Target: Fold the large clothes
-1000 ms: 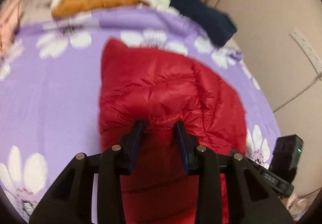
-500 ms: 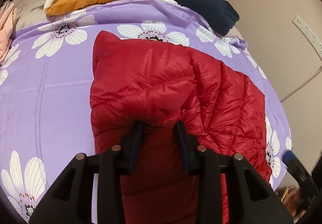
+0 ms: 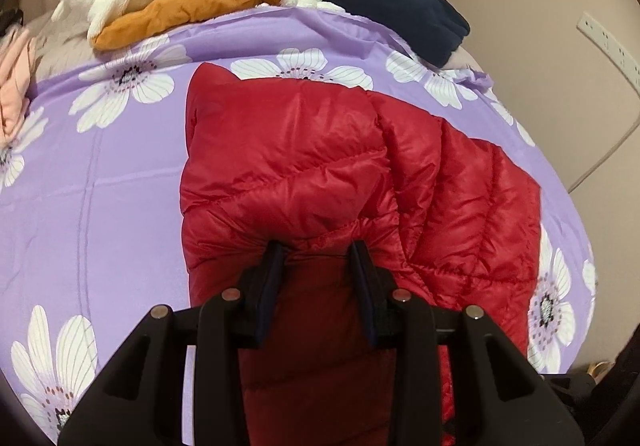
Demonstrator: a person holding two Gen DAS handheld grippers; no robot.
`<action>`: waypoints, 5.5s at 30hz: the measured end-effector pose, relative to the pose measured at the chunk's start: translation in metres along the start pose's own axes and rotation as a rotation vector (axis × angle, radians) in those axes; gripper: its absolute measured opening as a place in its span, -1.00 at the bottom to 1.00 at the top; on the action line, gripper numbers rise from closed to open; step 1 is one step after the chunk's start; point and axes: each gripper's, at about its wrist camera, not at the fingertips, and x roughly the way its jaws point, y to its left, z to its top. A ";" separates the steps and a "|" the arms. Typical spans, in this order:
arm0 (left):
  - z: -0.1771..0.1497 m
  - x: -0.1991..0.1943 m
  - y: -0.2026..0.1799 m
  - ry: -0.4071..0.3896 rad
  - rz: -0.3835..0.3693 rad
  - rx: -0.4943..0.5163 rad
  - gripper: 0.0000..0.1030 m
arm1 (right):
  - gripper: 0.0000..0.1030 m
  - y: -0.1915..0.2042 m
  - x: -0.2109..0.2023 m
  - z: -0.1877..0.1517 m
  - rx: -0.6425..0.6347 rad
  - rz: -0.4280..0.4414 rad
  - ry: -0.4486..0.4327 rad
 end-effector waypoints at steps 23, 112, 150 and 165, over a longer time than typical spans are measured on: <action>-0.010 -0.008 -0.005 -0.021 0.027 0.010 -0.33 | -0.35 -0.027 -0.037 0.016 0.172 0.183 -0.162; -0.104 -0.080 0.078 -0.041 -0.209 -0.366 0.28 | 0.28 -0.058 -0.023 0.029 0.347 -0.089 -0.108; -0.066 0.003 0.084 0.056 -0.353 -0.468 0.87 | 0.88 -0.133 0.027 0.006 0.774 0.141 -0.017; -0.050 0.018 0.050 0.062 -0.335 -0.400 0.94 | 0.79 -0.124 0.035 0.011 0.726 0.140 -0.005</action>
